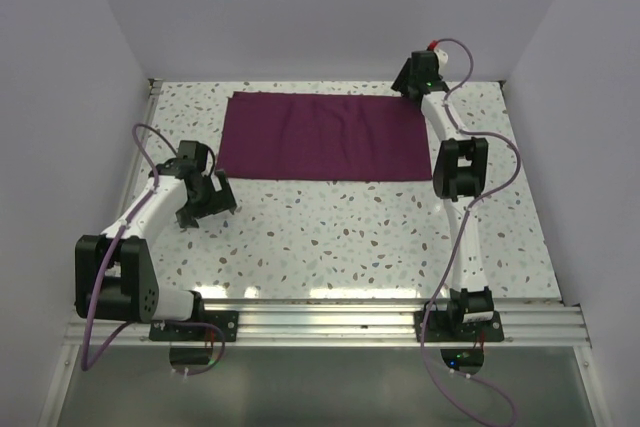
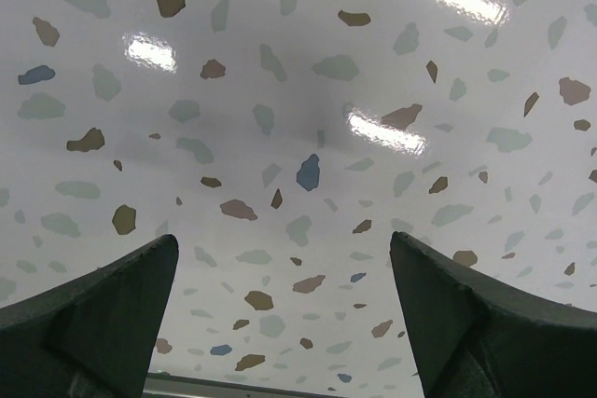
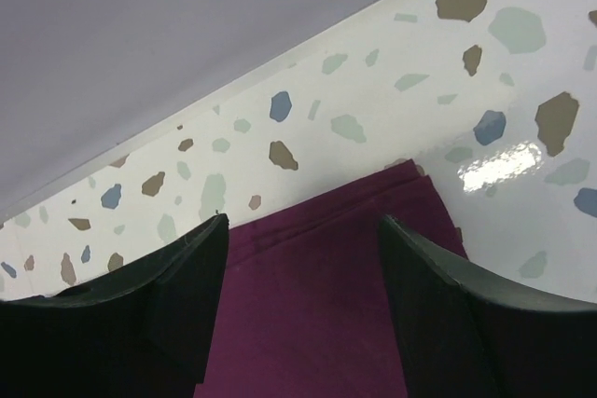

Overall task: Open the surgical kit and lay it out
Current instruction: Open the surgical kit at the center of the board.

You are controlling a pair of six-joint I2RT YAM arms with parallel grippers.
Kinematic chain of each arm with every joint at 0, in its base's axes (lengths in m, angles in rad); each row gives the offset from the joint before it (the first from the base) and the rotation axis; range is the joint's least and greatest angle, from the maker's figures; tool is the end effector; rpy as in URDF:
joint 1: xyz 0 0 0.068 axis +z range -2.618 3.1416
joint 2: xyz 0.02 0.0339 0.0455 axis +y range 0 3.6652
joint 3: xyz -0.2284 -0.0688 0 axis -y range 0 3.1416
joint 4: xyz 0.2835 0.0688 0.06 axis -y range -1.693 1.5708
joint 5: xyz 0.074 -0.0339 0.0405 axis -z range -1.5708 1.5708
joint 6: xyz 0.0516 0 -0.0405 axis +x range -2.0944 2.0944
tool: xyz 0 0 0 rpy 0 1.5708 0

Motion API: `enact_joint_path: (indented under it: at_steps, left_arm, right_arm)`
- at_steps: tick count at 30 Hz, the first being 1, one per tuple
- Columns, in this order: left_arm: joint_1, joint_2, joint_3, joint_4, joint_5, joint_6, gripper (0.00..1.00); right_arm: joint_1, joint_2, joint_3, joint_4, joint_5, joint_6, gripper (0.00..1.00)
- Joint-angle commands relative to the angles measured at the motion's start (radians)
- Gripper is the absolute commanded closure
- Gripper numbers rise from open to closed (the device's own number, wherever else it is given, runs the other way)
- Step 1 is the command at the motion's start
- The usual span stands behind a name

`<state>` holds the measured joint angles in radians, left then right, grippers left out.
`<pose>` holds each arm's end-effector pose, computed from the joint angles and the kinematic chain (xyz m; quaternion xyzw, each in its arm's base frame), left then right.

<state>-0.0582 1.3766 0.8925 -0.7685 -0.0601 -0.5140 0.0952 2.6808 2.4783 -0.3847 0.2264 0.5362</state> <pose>0.2937 -0.0140 0.1396 -0.2276 0.9603 -0.0162 0.1603 0.6161 0.0472 0.1480 0.2436 0.8430 0.0510 0.4769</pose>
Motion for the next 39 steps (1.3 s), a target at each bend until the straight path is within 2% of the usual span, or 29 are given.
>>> enact_joint_path:
  at_steps: [1,8,16,21,29,39]
  left_arm:
    - [0.008,-0.033,-0.006,0.003,-0.014,-0.012,0.0]
    - [0.008,-0.033,-0.01,0.003,-0.018,-0.004,0.0]
    - [0.008,-0.027,-0.007,0.008,-0.024,0.009,0.0]
    - [0.008,-0.016,-0.012,0.015,-0.021,0.012,0.0]
    - [0.008,-0.016,-0.018,0.02,-0.023,0.014,0.0]
    - [0.006,-0.005,-0.021,0.026,-0.024,0.014,0.0]
  right_arm:
    - [0.012,0.008,-0.027,0.014,-0.012,-0.013,0.32]
    - [0.009,-0.013,-0.085,0.001,0.041,-0.035,0.33]
    - [0.003,-0.099,-0.183,0.091,0.105,-0.044,0.27]
    - [-0.002,-0.05,-0.084,0.038,0.105,-0.047,0.26]
    - [-0.003,-0.05,-0.102,0.058,0.11,-0.031,0.26]
    - [0.001,-0.009,-0.079,0.041,0.057,-0.024,0.37]
